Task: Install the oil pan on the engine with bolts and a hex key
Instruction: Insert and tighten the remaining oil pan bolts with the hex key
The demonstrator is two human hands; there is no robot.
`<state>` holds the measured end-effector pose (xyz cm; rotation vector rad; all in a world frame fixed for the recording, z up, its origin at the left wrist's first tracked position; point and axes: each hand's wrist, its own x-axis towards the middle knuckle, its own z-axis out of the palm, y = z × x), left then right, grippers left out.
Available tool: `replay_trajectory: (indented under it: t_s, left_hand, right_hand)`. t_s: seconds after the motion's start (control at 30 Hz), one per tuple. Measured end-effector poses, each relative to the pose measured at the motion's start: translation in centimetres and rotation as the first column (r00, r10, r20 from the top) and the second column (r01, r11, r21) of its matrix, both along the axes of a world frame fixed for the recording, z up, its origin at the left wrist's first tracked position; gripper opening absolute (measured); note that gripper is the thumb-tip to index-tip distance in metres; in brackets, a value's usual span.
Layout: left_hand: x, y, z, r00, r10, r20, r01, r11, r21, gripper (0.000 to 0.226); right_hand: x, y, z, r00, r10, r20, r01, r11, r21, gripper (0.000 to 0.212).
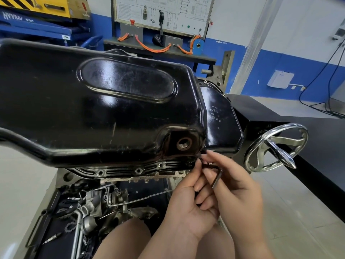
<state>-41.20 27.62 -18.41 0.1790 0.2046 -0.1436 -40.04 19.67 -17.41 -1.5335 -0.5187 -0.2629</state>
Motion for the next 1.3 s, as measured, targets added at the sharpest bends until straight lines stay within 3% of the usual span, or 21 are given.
replay_trajectory:
  t_s: [0.13,0.23,0.27,0.33,0.4,0.5,0.57,0.73,0.93,1.13,1.2,1.3]
  left_hand:
    - [0.0,-0.1,-0.1,1.0,-0.01,0.019,0.01,1.0,-0.007,0.029]
    - [-0.1,-0.1,-0.2,0.999,-0.034,0.029,0.035,0.999,-0.033,0.03]
    - [-0.1,-0.1,-0.2,0.999,-0.033,0.026,0.034,0.998,-0.044,0.026]
    - [0.0,-0.1,-0.3,1.0,-0.018,0.022,0.019,0.999,-0.038,0.024]
    - [0.0,-0.1,-0.1,1.0,0.001,0.009,-0.001,1.0,-0.011,0.029]
    - [0.1,-0.1,0.0,1.0,0.016,0.004,-0.016,1.0,-0.023,0.03]
    - [0.2,-0.1,0.0,1.0,0.015,0.005,-0.015,1.0,-0.014,0.033]
    - [0.0,-0.1,-0.3,0.999,-0.03,0.036,0.031,0.998,-0.051,0.023]
    - [0.2,-0.1,0.0,1.0,0.012,0.005,-0.012,0.999,-0.048,0.009]
    - [0.4,-0.1,0.1,1.0,0.019,-0.02,-0.02,0.999,-0.037,0.017]
    - [0.4,-0.2,0.0,1.0,0.001,-0.019,-0.002,0.999,-0.037,0.017]
    - [0.4,-0.4,-0.2,0.999,-0.023,-0.025,0.023,1.0,-0.017,0.011]
  right_hand:
    - [0.1,-0.3,-0.1,0.999,-0.032,0.03,0.032,0.999,-0.029,0.042]
    - [0.2,0.1,0.0,0.997,-0.07,-0.012,0.071,0.997,0.009,0.007]
    - [0.3,0.2,0.0,0.994,-0.105,-0.005,0.105,0.994,0.028,0.005]
    - [0.3,0.3,0.3,0.987,-0.142,0.069,0.142,0.99,0.011,0.01]
    - [0.4,0.2,0.2,0.995,-0.087,0.048,0.086,0.996,0.026,0.009]
    - [0.5,-0.2,-0.1,1.0,0.02,-0.022,-0.021,1.0,-0.02,0.042]
    - [0.4,-0.5,0.0,1.0,-0.004,0.031,0.006,0.998,-0.063,0.049]
    - [0.2,0.1,0.3,0.997,0.002,-0.073,0.002,0.999,0.052,0.032]
    - [0.2,0.6,0.6,0.998,-0.043,-0.047,0.045,0.998,0.033,0.023]
    - [0.3,0.1,0.7,0.999,0.004,-0.046,-0.005,1.0,-0.005,0.017]
    - [0.1,-0.2,1.0,1.0,0.003,0.007,-0.003,1.0,-0.031,0.005]
    - [0.3,-1.1,1.7,0.955,-0.178,0.238,0.208,0.972,-0.11,0.012]
